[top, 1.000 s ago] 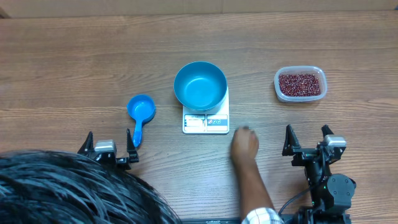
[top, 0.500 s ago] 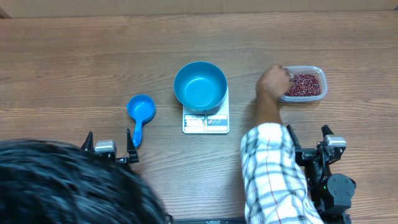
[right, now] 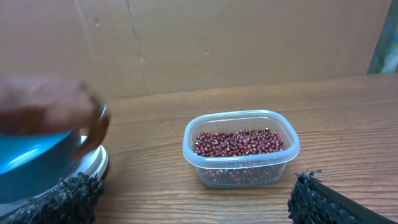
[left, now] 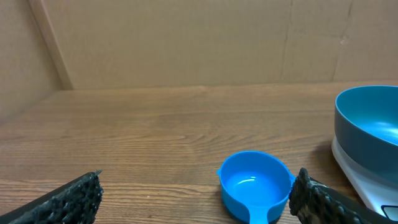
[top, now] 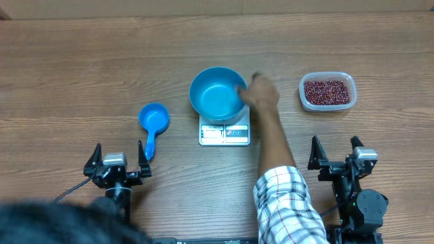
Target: Scoop item into bowl and weigh 150g on scale
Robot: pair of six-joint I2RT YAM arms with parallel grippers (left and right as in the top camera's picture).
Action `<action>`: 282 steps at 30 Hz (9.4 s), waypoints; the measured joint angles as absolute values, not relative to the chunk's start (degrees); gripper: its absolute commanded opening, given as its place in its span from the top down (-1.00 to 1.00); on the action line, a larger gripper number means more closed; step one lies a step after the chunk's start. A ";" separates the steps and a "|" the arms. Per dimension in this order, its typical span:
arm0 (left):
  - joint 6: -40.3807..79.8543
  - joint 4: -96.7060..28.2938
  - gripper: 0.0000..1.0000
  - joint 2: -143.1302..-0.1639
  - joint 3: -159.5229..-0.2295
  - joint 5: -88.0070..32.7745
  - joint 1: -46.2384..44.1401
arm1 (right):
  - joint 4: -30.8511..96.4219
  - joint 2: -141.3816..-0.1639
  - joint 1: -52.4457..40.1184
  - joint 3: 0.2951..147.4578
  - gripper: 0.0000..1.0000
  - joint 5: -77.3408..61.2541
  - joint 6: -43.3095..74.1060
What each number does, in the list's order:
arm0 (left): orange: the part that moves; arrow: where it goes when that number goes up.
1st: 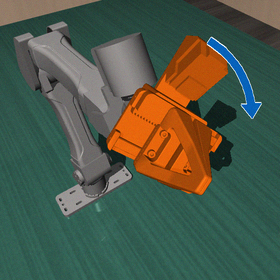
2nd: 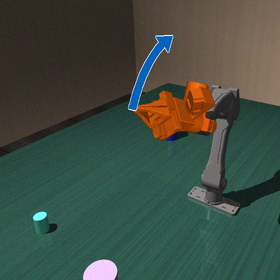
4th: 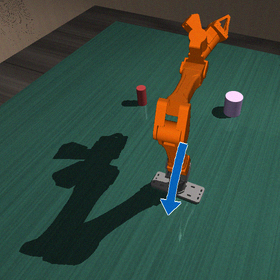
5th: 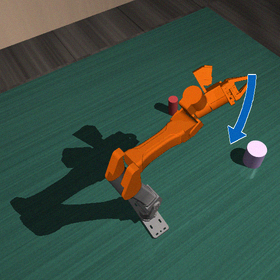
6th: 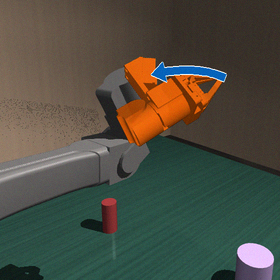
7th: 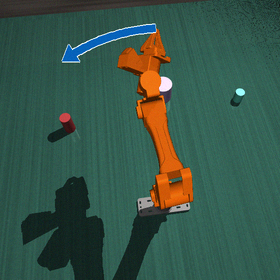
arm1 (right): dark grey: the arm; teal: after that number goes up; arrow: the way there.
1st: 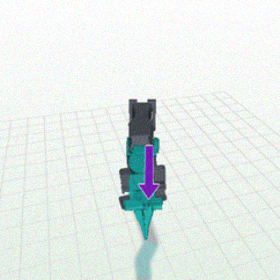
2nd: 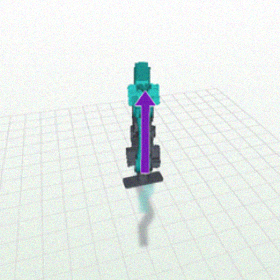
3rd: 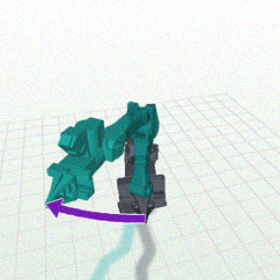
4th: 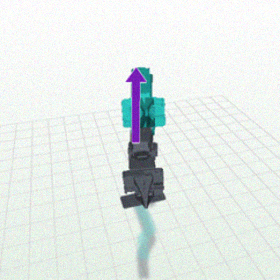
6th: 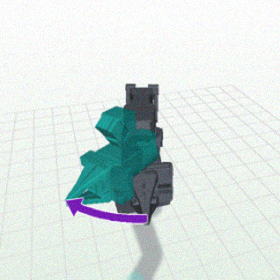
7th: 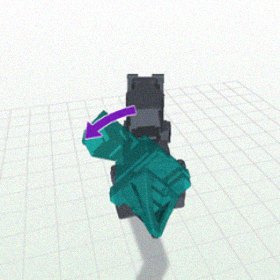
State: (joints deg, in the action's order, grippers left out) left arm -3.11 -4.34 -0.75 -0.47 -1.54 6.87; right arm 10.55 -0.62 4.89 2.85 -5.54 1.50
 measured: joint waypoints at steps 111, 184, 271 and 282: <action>-3.11 -4.34 -1.00 -0.75 -0.47 -1.56 6.87 | 10.55 -0.62 4.89 2.85 -1.00 -5.56 1.50; -3.25 -33.82 -0.99 -33.39 -38.00 -0.67 6.87 | 10.52 -0.62 4.89 2.85 -1.00 -5.58 1.50; 1.04 -50.96 -0.99 -105.78 -73.56 -1.43 3.46 | 10.50 -0.62 4.89 2.85 -1.00 -5.54 1.52; 1.41 -50.09 -0.99 -106.30 -73.56 -1.43 3.46 | 10.46 -0.62 4.89 2.85 -0.99 -5.56 1.50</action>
State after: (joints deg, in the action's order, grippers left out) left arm 1.41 -50.09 -106.30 -73.56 -1.43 3.46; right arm 10.46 -0.62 4.89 2.85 -5.56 1.50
